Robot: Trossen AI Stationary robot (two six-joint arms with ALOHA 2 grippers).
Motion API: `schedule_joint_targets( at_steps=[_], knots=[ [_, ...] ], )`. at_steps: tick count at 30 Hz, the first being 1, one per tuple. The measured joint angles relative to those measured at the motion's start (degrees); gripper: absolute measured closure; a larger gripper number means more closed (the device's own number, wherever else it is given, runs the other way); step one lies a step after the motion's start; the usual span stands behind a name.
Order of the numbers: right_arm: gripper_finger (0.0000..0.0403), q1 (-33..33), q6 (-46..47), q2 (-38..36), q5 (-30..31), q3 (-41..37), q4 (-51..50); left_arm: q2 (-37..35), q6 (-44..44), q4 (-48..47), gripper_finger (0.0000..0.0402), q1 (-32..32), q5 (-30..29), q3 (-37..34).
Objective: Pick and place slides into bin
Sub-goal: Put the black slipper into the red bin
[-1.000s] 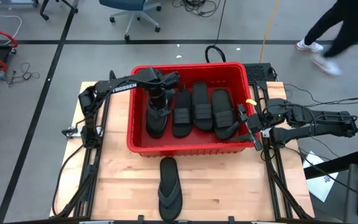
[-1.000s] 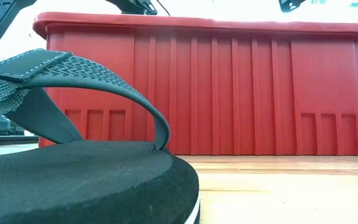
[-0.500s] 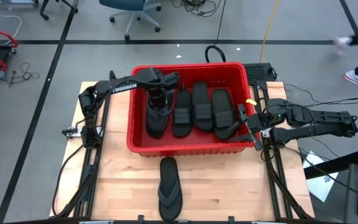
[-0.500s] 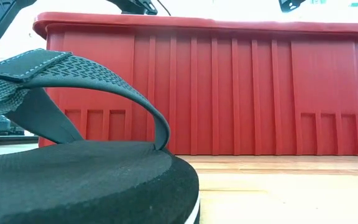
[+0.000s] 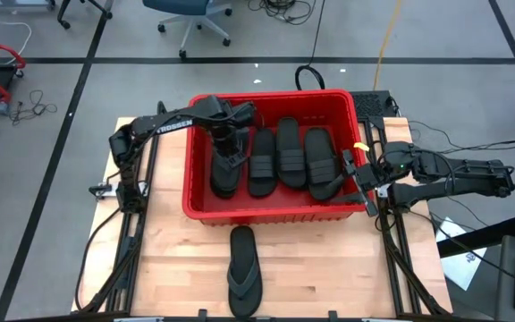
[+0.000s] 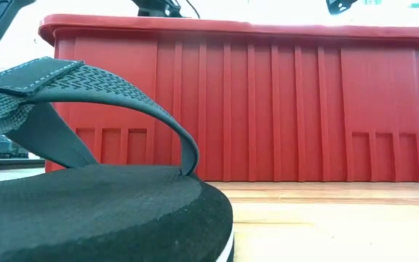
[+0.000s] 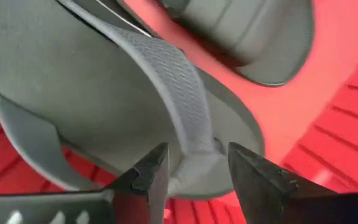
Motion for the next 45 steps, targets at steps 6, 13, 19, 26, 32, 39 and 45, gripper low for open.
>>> schedule_joint_targets(
  at_steps=[6,13,19,26,32,39,45],
  knots=[
    [0.0246,0.01,-0.09,0.0,-0.02,-0.02,0.24,-5.37,-2.47,-0.03,0.0242,-0.59,1.45,0.0],
    [0.0246,0.02,-1.64,0.0,0.0,-0.04,0.22,-14.38,-9.3,1.36,0.0242,-6.71,1.11,0.04],
    [0.0246,0.01,-1.7,0.02,-0.01,-0.04,0.17,-18.08,-18.13,3.42,0.0243,-20.37,-1.04,0.09],
    [0.0246,0.01,-1.55,0.04,-0.01,-0.04,0.0,-16.15,-27.97,11.63,0.0243,-38.74,-3.24,0.09],
    [0.0246,0.02,-1.54,0.02,-0.02,-0.04,-0.01,-11.85,-29.93,17.59,0.0243,-49.0,-3.68,0.09],
    [0.0246,0.02,-1.55,0.04,-0.15,-0.04,-0.04,-5.11,-31.77,18.95,0.0243,-51.52,-4.32,0.09],
    [0.0246,0.01,-1.76,0.02,-0.2,-0.04,-0.3,-0.15,-31.07,18.82,0.0243,-51.08,-0.33,0.07]
  ],
)
